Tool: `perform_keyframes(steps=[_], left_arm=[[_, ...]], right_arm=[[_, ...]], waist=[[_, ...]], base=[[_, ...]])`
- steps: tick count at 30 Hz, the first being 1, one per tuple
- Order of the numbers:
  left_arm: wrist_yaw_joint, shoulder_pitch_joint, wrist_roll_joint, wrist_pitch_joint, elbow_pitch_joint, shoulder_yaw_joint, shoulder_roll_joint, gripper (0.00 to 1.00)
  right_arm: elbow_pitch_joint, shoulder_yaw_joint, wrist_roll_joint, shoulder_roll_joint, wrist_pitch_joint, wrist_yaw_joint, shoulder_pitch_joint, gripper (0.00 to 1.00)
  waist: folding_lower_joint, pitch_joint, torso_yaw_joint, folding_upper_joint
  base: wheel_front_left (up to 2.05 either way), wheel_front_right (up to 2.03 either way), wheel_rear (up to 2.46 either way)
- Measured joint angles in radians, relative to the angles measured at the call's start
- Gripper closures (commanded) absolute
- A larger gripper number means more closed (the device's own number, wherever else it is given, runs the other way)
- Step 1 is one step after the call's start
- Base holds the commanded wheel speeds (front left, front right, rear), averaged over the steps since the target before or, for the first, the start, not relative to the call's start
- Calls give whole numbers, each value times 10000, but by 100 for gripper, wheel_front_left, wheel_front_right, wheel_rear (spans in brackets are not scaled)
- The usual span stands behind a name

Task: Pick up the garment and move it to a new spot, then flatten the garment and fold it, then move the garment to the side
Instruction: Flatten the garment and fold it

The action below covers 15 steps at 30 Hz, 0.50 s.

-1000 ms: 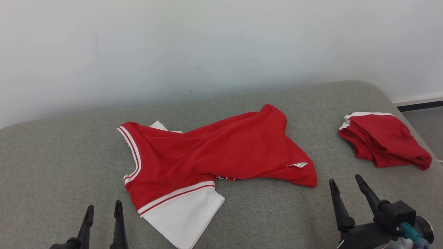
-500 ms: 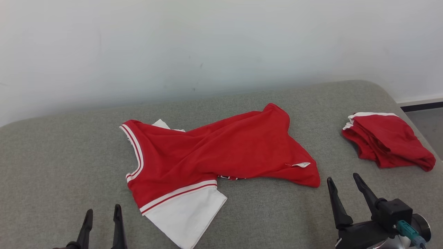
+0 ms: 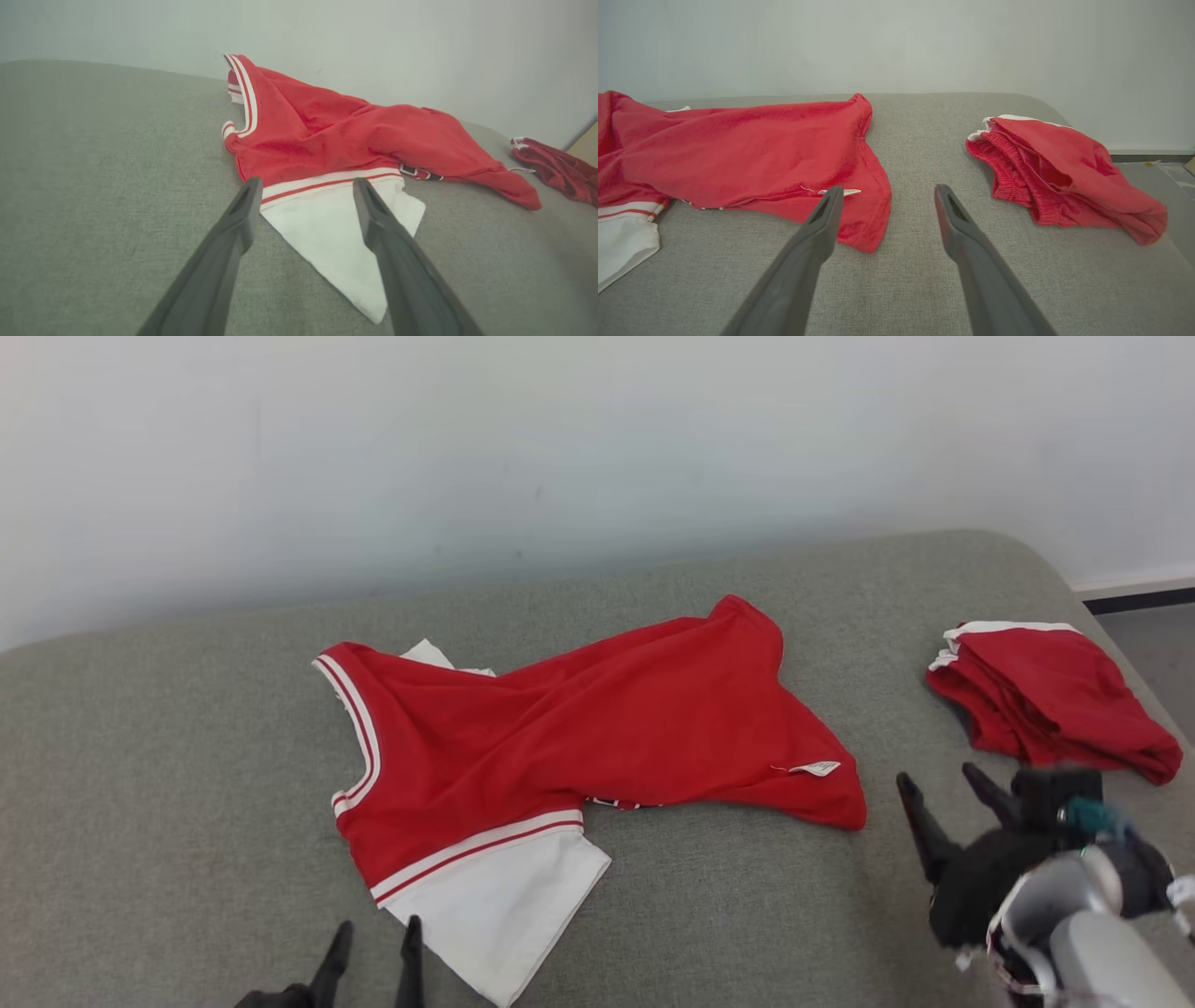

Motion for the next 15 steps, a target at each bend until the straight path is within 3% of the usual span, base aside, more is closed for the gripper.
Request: perform_keyframes(steps=[6, 9, 15], left_arm=[[-221, -971, -514, 894, 1381, -763, 0, 0], [-307, -1532, -1026, 1337, 1893, -1275, -6, 0], [105, -2271, -1467, 2006, 2677, -1964, -8, 0]], right_arm=[[1406, -98, 700, -343, 1833, 0, -1748, 0], [2073, -100, 947, -412, 2186, 2, -2518, 0], [3427, 182, 1007, -493, 2520, 2, -3568, 0]], waist=[[0, 418, 95, 1], [0, 743, 176, 0], [2, 1402, 410, 1]], base=[[0, 0, 0], [0, 0, 0], [0, 0, 0]])
